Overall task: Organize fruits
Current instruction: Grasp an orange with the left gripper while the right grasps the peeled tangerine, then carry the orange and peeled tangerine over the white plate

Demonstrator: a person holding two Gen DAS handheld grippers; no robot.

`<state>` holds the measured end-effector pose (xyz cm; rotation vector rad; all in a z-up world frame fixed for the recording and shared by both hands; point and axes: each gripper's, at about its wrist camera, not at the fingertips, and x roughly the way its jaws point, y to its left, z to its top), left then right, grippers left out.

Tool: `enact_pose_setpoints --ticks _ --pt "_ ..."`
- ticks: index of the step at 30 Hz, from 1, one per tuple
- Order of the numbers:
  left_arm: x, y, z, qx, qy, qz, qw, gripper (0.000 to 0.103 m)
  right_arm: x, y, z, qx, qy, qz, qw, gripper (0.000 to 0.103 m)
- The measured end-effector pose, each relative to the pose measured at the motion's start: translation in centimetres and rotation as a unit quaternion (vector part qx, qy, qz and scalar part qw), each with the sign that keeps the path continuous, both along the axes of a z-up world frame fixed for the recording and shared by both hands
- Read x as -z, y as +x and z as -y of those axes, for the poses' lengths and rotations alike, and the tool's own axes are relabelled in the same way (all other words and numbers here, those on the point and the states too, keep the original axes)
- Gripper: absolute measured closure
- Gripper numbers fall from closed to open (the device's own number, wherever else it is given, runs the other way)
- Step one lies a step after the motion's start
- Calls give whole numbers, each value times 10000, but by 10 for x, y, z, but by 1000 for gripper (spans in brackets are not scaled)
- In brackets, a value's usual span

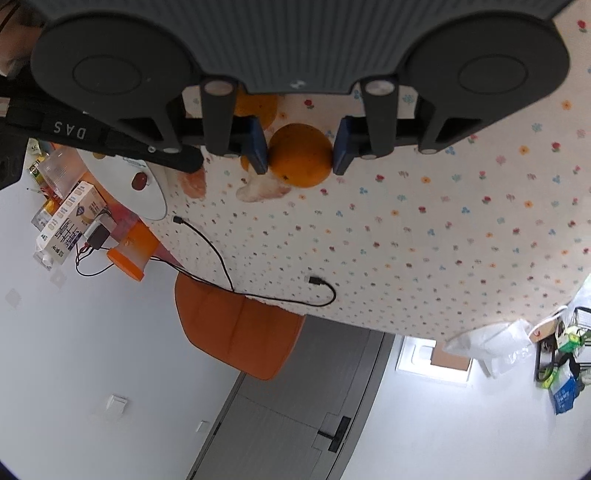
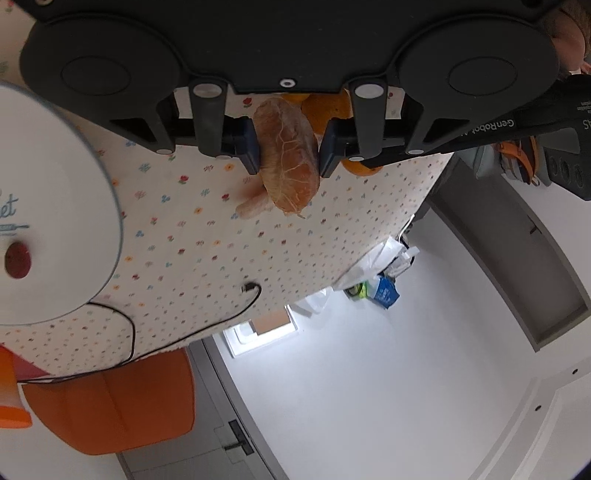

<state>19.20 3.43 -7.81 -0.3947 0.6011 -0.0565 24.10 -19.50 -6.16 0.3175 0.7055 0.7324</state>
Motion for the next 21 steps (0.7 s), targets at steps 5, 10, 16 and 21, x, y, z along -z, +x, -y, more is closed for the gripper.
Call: enact_pose_setpoints --ticks 5,10,16,21 --pt "-8 -3 4 -8 46 70 10000 67 -5 -4 13 110 53 61 9999 71" --pt "-14 -3 16 106 108 132 9998 67 -9 -9 27 231 96 121 9996 71" --pt "-21 0 34 274 171 199 9993 67 -16 -15 46 359 130 216 9990 71" --pt "-27 5 52 450 210 239 9985 67 -21 -17 63 526 155 269 9981 70"
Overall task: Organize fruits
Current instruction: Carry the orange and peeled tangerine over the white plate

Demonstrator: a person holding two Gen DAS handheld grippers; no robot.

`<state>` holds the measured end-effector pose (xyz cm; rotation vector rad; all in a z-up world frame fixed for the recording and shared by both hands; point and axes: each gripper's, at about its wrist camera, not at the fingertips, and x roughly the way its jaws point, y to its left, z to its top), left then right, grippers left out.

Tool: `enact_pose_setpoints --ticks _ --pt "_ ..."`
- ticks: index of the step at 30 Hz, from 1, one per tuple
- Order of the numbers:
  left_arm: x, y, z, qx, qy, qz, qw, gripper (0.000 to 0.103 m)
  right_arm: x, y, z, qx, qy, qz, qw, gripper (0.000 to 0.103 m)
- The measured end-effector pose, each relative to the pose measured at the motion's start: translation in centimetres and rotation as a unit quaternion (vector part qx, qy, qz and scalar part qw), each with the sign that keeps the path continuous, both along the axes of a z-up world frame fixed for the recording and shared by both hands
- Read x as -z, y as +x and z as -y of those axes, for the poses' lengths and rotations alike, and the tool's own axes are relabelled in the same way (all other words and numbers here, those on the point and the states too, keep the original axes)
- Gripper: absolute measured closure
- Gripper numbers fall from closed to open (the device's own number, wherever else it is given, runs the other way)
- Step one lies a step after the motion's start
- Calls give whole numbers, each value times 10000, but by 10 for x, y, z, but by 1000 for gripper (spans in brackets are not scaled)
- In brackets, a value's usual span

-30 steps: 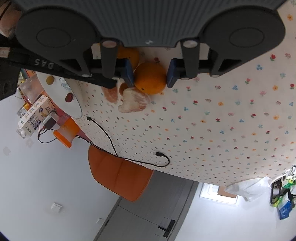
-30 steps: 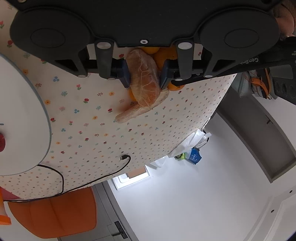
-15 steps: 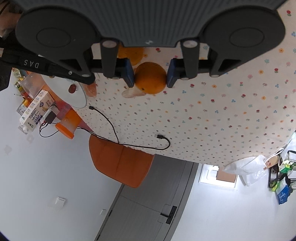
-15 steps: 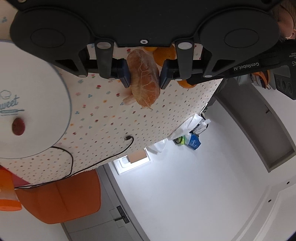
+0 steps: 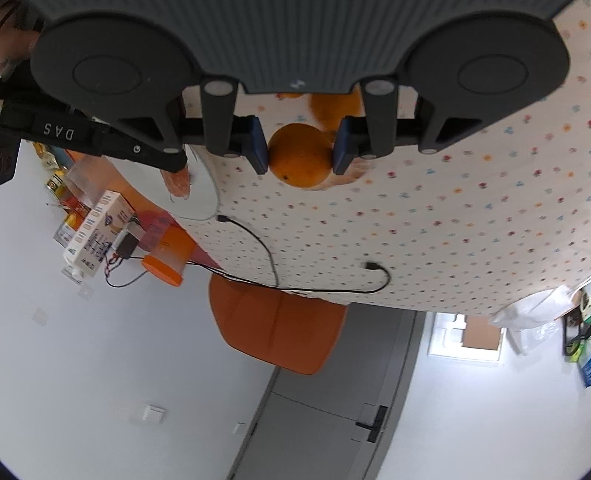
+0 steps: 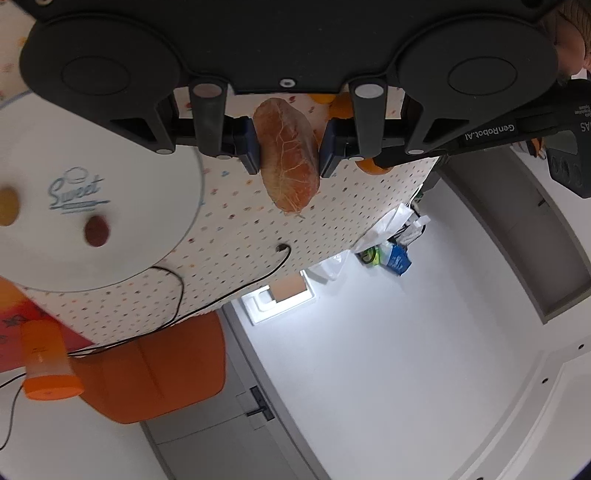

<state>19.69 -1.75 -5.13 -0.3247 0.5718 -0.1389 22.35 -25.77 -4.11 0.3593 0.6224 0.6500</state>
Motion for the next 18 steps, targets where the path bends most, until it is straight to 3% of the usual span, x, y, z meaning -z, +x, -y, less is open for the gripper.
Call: enact_pose_setpoints --ticks 18 --pt "0 23 67 639 108 36 9979 67 3 -7 75 759 -36 1 9971 70"
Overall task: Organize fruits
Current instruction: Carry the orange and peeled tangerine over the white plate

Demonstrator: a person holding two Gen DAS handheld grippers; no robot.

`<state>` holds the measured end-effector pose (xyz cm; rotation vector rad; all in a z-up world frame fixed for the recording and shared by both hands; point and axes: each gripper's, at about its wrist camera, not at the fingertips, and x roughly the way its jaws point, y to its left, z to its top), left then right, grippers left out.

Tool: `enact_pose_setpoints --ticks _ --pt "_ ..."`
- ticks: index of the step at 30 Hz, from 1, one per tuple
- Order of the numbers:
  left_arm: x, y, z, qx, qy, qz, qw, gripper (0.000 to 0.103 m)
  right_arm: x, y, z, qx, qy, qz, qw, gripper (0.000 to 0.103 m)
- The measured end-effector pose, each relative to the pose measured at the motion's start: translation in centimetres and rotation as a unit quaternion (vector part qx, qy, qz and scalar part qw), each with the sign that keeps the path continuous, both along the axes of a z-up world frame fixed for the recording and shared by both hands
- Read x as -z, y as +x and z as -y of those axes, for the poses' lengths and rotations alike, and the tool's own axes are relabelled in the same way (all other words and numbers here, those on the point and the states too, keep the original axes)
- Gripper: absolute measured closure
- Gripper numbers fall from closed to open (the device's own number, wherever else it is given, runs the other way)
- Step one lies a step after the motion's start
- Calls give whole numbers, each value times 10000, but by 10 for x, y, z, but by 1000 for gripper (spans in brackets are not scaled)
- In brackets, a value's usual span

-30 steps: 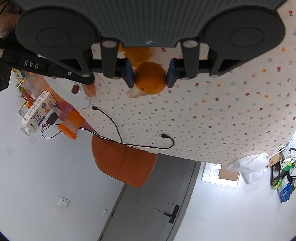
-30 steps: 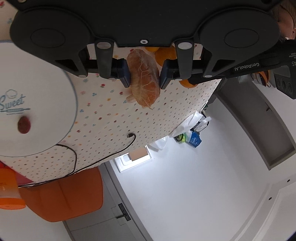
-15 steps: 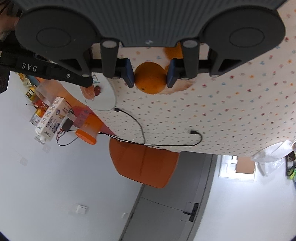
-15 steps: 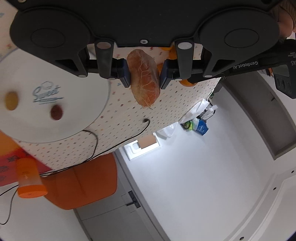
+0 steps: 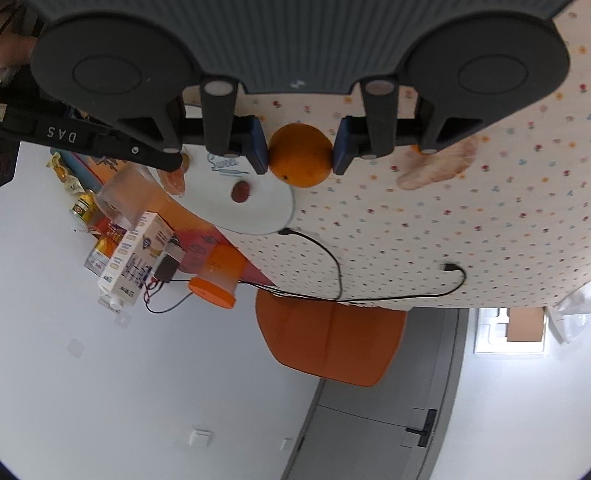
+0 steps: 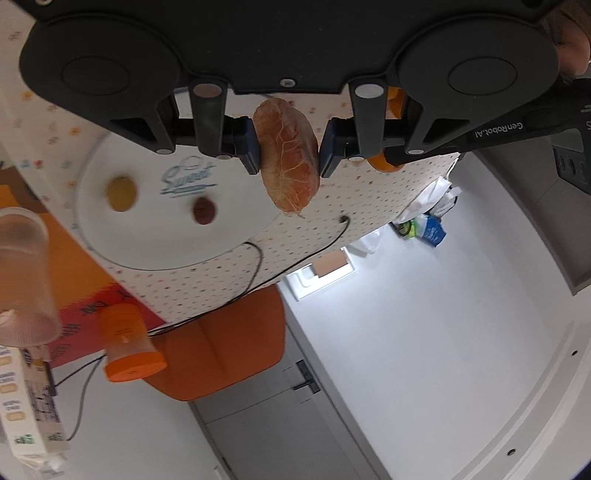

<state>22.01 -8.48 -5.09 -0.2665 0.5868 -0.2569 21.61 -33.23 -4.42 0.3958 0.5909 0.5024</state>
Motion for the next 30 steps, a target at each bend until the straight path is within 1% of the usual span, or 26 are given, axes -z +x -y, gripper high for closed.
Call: enact_pose_setpoints --ticks 8,13,21,25,30 --pt "2 10 24 228 82 -35 9997 67 10 4 25 329 22 -92 9994 70" --pt "2 18 37 308 160 -65 9994 67 14 7 36 438 45 -118 9990 70" --pt "4 30 61 442 264 -107 9986 67 19 8 50 527 85 -103 9985 69" --pt "6 33 70 491 304 -136 9982 67 19 4 57 566 131 -61 9983 64" --pt "6 36 78 516 331 -150 9980 66 18 0 61 519 178 -11 9985 64"
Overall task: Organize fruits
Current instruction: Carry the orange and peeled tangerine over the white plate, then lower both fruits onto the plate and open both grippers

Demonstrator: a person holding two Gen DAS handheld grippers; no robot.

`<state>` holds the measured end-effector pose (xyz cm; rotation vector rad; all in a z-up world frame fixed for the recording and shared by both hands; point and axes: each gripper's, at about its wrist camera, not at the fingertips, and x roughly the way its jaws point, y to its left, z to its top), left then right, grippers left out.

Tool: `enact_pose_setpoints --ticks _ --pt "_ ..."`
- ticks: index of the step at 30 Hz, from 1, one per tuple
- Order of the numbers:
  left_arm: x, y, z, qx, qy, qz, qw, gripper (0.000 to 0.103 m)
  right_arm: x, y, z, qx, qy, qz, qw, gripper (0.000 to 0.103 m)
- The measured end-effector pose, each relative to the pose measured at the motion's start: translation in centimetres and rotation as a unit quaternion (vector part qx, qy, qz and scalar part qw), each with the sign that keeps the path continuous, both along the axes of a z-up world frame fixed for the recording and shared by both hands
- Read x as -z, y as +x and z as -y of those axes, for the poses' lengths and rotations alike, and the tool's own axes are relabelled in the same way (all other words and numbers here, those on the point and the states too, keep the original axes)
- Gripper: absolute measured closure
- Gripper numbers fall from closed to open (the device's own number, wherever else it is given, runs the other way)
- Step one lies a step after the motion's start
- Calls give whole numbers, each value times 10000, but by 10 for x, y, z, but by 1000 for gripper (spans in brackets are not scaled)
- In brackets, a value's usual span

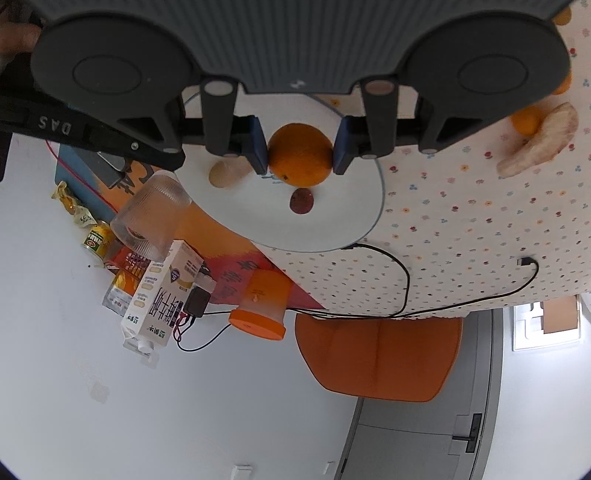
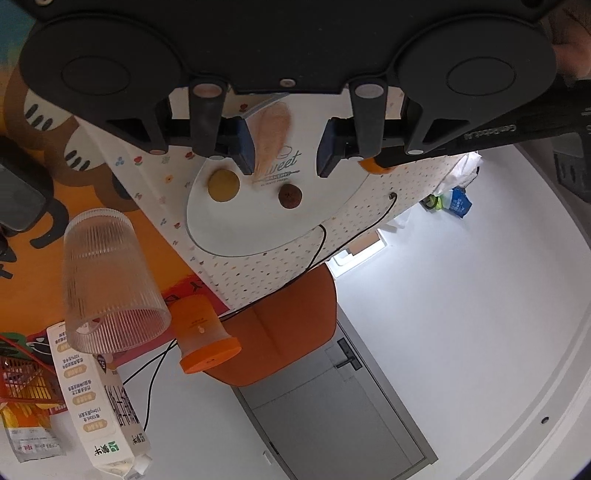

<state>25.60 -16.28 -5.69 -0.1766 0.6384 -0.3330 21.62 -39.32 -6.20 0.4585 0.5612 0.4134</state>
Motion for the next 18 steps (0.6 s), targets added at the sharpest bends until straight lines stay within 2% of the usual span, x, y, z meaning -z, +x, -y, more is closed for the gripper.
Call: enact_pose_setpoints --ticks 6,14,17,18 --pt "-3 3 4 -19 22 61 10000 67 0 -8 1 -71 40 47 10000 64" --pt "-10 -6 -11 -232 15 107 9997 63 1 -12 -5 -125 54 25 9999 64" --pt "-10 -12 -20 -371 17 92 9993 53 1 -12 -9 -151 50 30 9999 60" --pt "-10 -14 -24 -456 49 98 9989 46 1 -13 -10 -157 39 41 9999 59"
